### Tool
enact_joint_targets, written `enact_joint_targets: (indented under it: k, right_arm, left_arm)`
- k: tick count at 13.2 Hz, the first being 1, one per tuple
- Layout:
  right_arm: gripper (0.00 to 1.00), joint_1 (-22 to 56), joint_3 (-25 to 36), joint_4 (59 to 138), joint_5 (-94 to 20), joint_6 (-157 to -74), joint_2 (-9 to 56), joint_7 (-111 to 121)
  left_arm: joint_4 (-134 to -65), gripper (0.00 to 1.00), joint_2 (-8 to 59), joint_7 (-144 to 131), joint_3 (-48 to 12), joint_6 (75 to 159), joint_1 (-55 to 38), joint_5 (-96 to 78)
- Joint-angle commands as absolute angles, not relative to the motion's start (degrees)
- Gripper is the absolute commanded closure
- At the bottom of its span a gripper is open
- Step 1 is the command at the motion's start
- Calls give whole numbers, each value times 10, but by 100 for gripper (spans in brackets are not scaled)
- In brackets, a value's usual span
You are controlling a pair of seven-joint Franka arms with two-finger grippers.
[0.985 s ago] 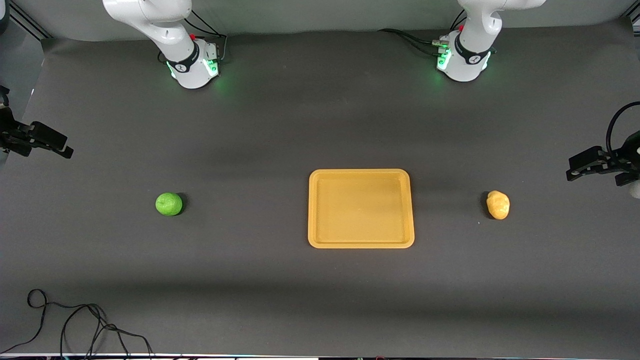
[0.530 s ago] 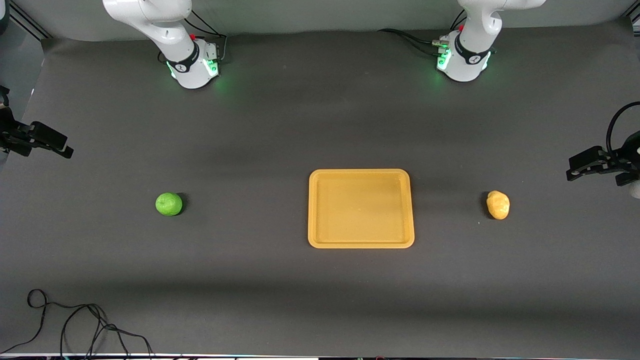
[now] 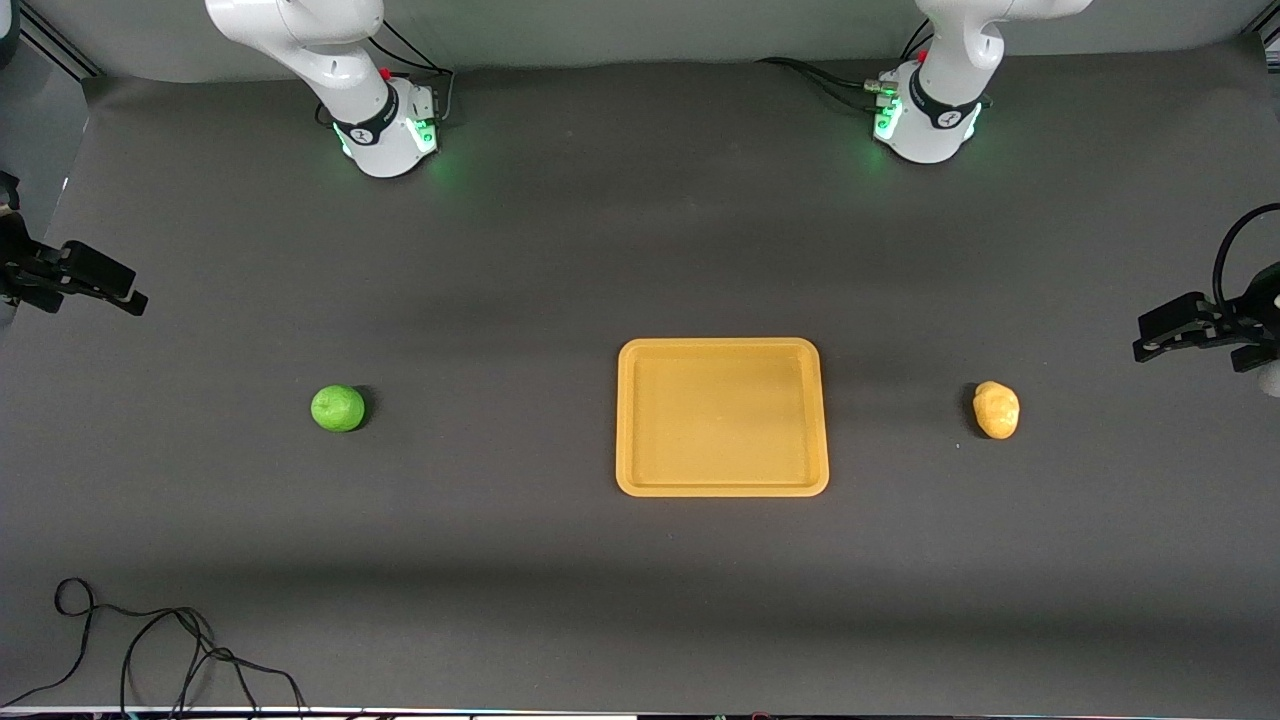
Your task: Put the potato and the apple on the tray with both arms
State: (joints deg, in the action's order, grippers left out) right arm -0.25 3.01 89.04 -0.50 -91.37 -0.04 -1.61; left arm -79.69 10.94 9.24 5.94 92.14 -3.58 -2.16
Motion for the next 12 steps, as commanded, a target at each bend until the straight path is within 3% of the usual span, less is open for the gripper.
enact_joint_targets:
  k: [1, 7, 12]
  right_arm:
    - [0, 2, 33, 887, -4, -906, -6, -4]
    - [0, 1, 33, 887, -4, -906, -5, -6]
    - [0, -1, 34, 886, -4, -905, -5, -4]
  left_arm:
    - [-801, 0, 100, 100, 61, 916, -37, -16]
    - [-813, 1, 108, 100, 61, 932, -36, -16]
    - [-946, 2, 159, 94, 60, 1140, -41, -17]
